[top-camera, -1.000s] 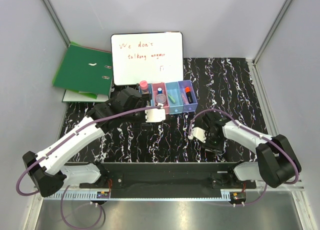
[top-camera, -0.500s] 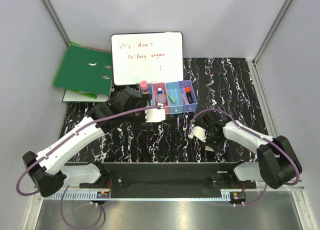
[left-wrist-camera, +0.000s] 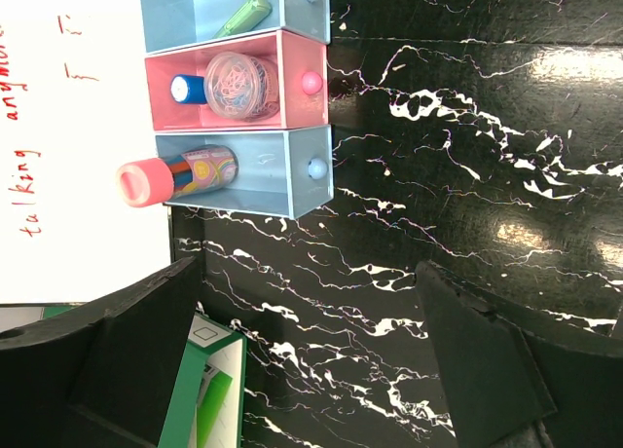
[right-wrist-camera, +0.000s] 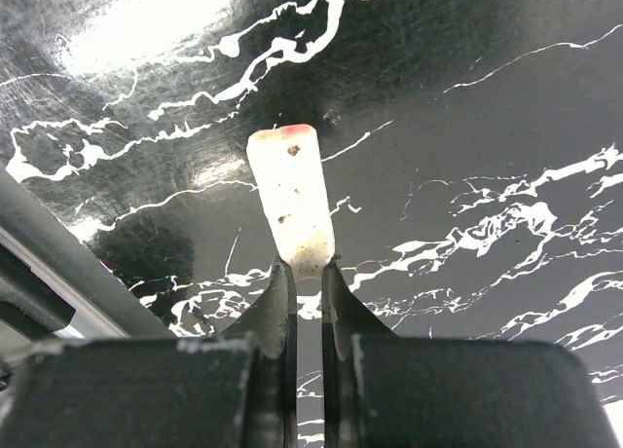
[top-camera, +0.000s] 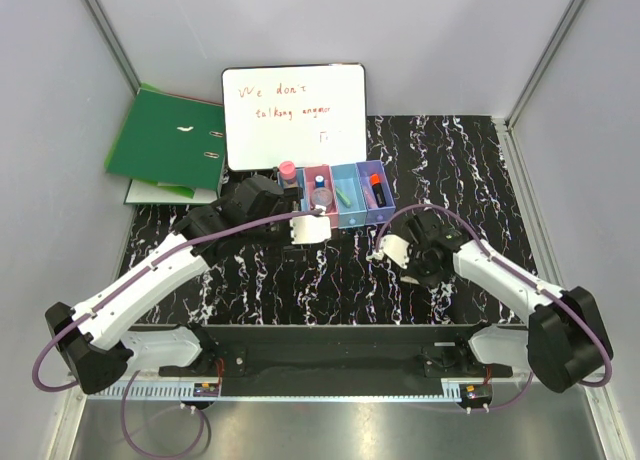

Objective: Sort the stationery into containers
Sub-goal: Pick up the stationery from the corner of the board.

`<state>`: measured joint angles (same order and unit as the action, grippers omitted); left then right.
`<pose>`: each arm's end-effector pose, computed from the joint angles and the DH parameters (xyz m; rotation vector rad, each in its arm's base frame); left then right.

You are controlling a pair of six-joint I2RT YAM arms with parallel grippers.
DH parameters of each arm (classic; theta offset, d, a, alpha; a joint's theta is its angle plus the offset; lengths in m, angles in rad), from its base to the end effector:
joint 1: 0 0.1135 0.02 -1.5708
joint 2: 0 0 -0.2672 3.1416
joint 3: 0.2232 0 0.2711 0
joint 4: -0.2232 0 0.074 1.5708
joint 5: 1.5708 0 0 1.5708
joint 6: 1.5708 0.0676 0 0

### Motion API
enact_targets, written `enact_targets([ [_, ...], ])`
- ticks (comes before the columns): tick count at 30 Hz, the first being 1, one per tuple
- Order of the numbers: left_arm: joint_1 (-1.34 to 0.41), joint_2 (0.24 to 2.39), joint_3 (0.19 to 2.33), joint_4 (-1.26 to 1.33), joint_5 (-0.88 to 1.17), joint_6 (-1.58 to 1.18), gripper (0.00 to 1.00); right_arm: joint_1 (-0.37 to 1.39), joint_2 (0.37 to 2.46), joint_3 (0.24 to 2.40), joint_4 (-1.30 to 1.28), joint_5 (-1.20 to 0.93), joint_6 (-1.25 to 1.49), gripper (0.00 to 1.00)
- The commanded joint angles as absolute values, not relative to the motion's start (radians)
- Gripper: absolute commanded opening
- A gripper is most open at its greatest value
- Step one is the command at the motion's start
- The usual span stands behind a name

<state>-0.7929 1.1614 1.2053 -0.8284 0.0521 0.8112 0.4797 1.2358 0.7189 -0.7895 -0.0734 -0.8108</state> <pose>0.1907 -0.1986 0.3302 1.7100 1.6186 -0.0524 0.2005 0.1099 0.1509 -1.7363 2.2834 0.0410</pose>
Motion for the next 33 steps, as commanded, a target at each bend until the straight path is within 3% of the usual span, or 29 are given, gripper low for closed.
enact_targets([
  [1,-0.793,1.158,1.224,-0.778,0.054,0.787,0.99,0.489,1.201,0.753,-0.798,-0.104,-0.822,0.0],
  [9,-0.769,1.157,1.2,-0.684,0.138,0.585,0.99,0.489,1.108,0.822,-0.755,-0.144,-0.786,0.0],
  [17,-0.718,1.291,1.324,-0.614,0.328,0.336,0.99,0.489,1.025,0.894,-0.647,-0.175,-0.684,0.0],
  [33,-0.704,1.568,1.515,-0.453,0.641,0.04,0.96,0.512,1.126,1.1,-0.534,-0.087,-0.611,0.0],
])
